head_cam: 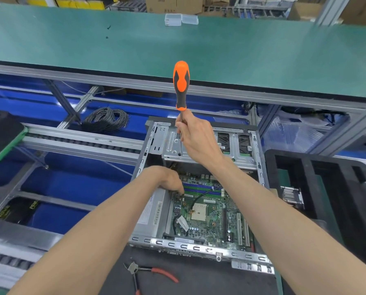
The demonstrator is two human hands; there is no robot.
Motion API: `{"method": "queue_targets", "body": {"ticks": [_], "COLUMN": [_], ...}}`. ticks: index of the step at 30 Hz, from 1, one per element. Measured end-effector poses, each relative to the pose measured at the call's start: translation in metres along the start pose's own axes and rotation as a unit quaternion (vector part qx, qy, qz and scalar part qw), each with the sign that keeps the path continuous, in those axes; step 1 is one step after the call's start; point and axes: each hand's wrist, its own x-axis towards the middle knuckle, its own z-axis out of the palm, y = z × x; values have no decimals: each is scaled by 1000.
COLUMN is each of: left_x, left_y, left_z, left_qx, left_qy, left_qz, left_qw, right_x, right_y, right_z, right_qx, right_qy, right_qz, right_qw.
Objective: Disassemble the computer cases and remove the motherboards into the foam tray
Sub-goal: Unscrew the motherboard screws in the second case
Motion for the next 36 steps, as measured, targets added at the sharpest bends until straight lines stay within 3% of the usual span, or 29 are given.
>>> {"method": "queue_targets", "body": {"ticks": [5,16,36], "left_x": [8,17,44], "left_y": [-12,-16,-21], "left_z": [-1,-3,-1], "left_qx": [-63,-67,24], "left_qy": [-1,-10,-58], "left_qz": [-24,-22,-33], "left_qw": [998,997,998], "right_x": [-3,-13,-15], "right_y": [8,23,29], "right_z": [2,17,25], "right_qx": [6,-22,-27], "right_qy": [-21,-55,-49], "right_qz": [21,27,26], "right_qw": [1000,998,998]}}
